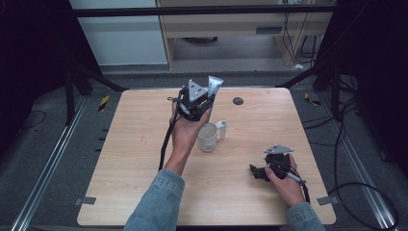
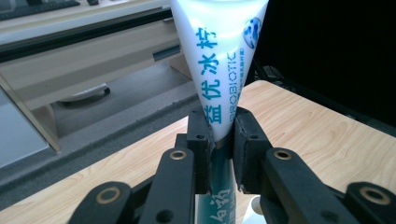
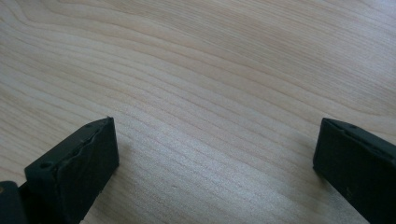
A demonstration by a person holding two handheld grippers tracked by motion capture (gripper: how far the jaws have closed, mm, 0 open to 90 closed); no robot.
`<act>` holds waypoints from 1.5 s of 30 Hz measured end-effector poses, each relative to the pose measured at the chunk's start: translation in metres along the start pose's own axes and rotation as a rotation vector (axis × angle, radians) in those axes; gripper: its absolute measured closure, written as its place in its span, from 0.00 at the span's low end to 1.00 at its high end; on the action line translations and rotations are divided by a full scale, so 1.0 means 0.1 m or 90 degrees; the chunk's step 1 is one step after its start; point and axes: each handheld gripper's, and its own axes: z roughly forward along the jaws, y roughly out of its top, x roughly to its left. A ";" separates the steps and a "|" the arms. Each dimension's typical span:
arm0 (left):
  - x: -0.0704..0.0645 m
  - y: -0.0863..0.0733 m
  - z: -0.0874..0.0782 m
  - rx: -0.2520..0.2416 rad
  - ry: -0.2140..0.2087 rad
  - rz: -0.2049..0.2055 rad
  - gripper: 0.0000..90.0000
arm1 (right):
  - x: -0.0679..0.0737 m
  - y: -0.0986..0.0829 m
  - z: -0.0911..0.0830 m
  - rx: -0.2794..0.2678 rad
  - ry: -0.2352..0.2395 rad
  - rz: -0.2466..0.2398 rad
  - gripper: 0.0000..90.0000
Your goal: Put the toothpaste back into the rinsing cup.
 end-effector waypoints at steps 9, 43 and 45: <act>-0.01 -0.07 -0.01 -0.027 -0.007 0.004 0.87 | 0.00 0.00 0.00 0.000 0.000 0.000 0.00; -0.13 -0.48 -0.01 -0.028 -0.027 -0.004 0.87 | 0.00 0.00 0.00 0.000 0.000 0.000 0.00; -0.12 -0.51 0.00 -0.026 -0.026 -0.004 0.87 | 0.00 0.00 0.00 0.000 0.000 0.000 0.00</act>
